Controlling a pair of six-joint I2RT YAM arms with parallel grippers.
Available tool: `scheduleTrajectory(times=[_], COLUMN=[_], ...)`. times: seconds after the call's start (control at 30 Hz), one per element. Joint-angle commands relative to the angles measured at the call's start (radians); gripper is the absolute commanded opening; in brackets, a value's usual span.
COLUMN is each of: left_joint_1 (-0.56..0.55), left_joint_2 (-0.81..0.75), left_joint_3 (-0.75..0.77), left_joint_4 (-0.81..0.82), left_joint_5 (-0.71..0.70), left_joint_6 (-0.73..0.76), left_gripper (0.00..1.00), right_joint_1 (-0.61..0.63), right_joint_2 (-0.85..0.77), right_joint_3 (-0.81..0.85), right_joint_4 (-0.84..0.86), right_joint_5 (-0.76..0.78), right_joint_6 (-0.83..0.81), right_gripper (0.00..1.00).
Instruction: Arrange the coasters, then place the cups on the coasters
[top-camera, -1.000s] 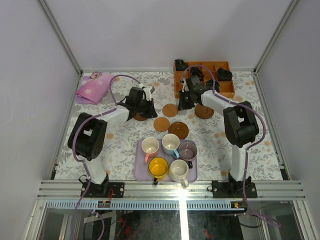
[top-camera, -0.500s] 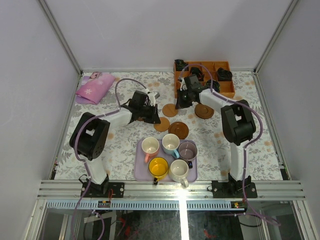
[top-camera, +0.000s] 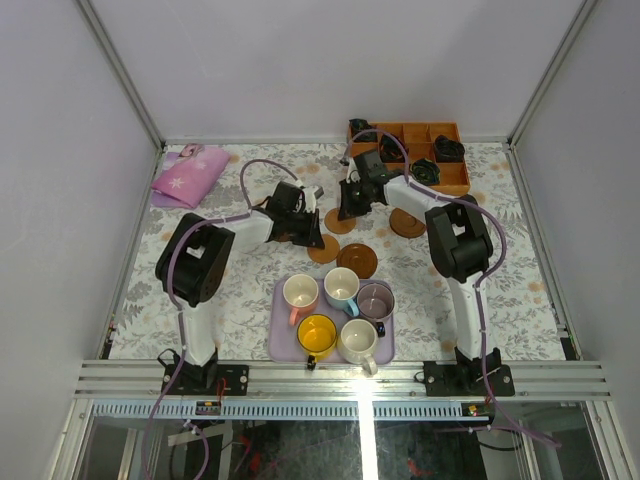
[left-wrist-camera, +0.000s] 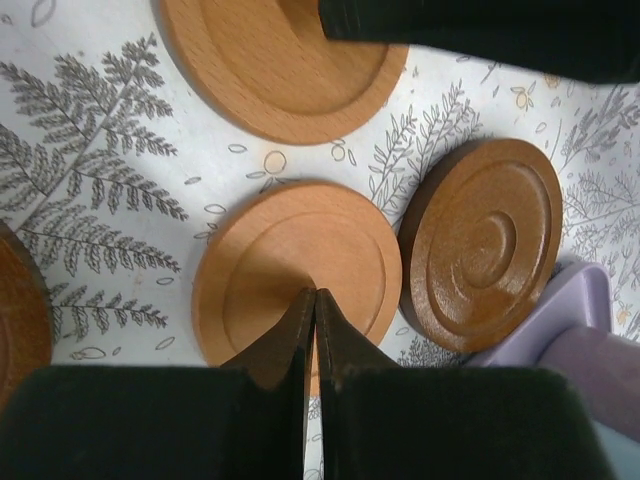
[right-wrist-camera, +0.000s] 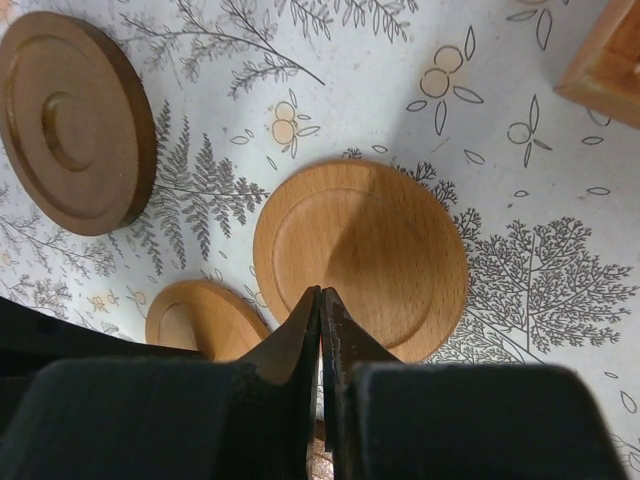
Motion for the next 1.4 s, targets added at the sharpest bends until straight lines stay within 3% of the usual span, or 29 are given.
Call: scheduleTrajectory(times=[0.0, 0.6, 1.37], left_joint_1=[-0.002, 0.116, 0.171], left_joint_2=[0.045, 0.098, 0.187], left_joint_3=[0.038, 0.064, 0.185], left_joint_4=[-0.033, 0.027, 0.015], left_joint_5=[-0.088, -0.21, -0.248], left_joint_6=[-0.019, -0.121, -0.103], left_gripper=[0.0, 0.0, 0.0], right_joint_1=[0.008, 0.01, 0.034], right_joint_2=[0.007, -0.031, -0.025], right_joint_3=[0.014, -0.139, -0.129], right_joint_4=[-0.027, -0.023, -0.034], right_joint_5=[-0.015, 0.021, 0.005], right_joint_6=[-0.018, -0.02, -0.013], right_gripper=[0.02, 0.02, 0.01])
